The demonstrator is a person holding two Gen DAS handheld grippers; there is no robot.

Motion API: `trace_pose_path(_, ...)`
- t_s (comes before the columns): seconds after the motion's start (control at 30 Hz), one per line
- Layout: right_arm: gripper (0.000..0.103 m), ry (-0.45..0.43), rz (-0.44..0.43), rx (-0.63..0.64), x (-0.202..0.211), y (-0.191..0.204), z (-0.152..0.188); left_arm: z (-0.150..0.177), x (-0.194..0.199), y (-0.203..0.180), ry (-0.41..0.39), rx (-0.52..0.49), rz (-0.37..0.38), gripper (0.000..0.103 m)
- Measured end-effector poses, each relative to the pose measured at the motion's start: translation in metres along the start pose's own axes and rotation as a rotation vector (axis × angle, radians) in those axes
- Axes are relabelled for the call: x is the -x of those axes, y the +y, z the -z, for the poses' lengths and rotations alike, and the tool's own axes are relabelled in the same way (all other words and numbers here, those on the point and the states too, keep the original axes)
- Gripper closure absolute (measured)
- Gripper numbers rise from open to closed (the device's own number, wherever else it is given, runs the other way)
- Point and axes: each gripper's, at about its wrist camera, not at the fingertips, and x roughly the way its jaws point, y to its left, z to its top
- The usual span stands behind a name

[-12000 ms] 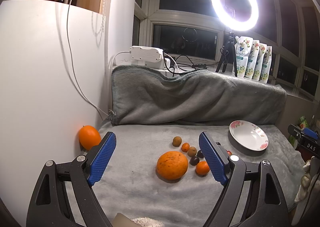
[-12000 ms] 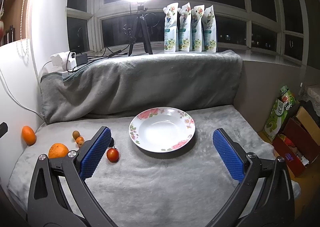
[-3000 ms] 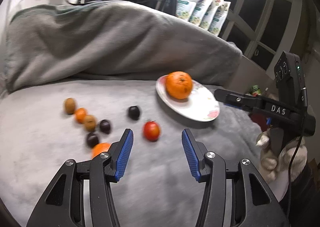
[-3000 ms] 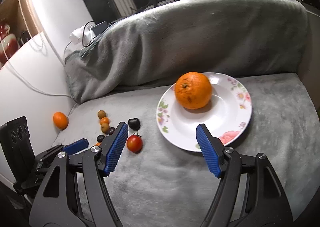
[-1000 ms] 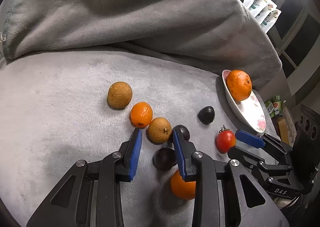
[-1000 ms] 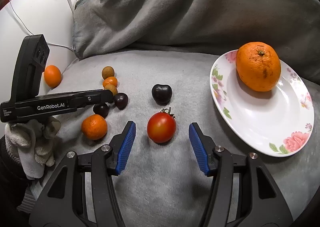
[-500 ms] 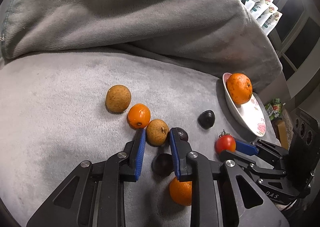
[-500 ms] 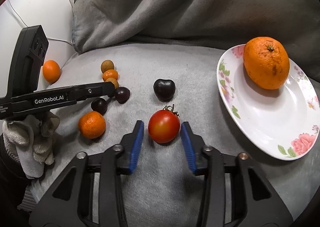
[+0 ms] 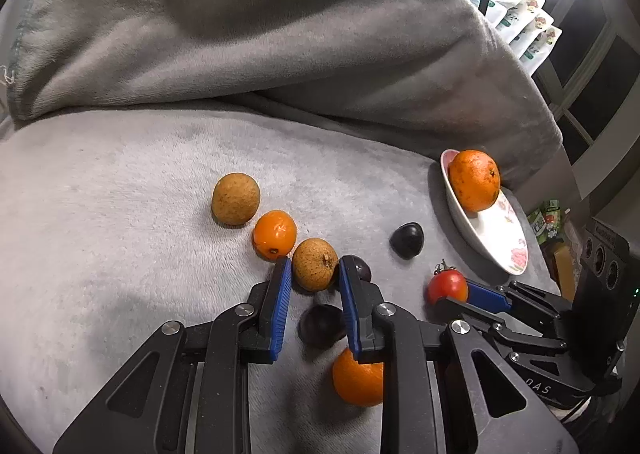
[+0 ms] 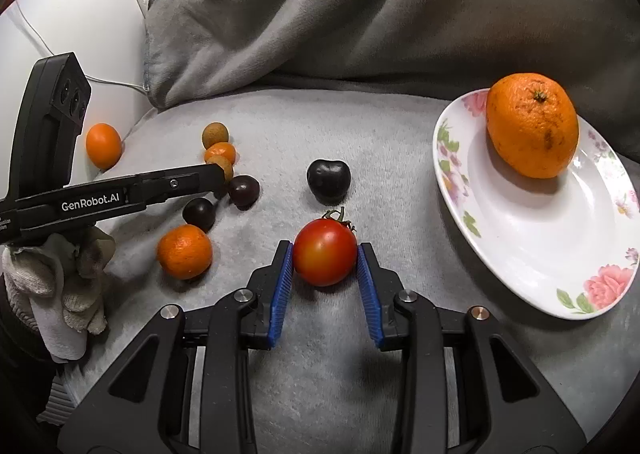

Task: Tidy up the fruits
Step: 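Grasp the red tomato with the right gripper while the left gripper approaches a brown kiwi, then grasp the brown kiwi with the left gripper while the right gripper lifts the tomato, then carry kiwi and tomato to the plate and open both grippers to release them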

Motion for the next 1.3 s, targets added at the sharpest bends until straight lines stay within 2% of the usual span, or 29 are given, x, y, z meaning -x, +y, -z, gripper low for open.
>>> trace_pose_path(0.27, 0.069, -0.029, 0.005, 0.009, 0.012, 0.003, 0.001, 0.002, 0.013, -0.007, -0.027, -0.006, 0.004, 0.081)
trace_pose_path(0.63, 0.069, -0.106, 0.031, -0.022, 0.052, -0.011, 0.01, 0.001, 0.024, -0.036, -0.062, -0.035, 0.04, 0.081)
trace_pose_path(0.93, 0.069, -0.162, 0.092, -0.076, 0.088, -0.043, 0.019, 0.0, 0.021, -0.074, -0.071, -0.088, 0.082, 0.08)
trace_pose_path(1.3, 0.069, -0.175, 0.141, -0.153, 0.102, -0.087, 0.024, 0.002, 0.001, -0.134, -0.074, -0.211, 0.087, 0.081)
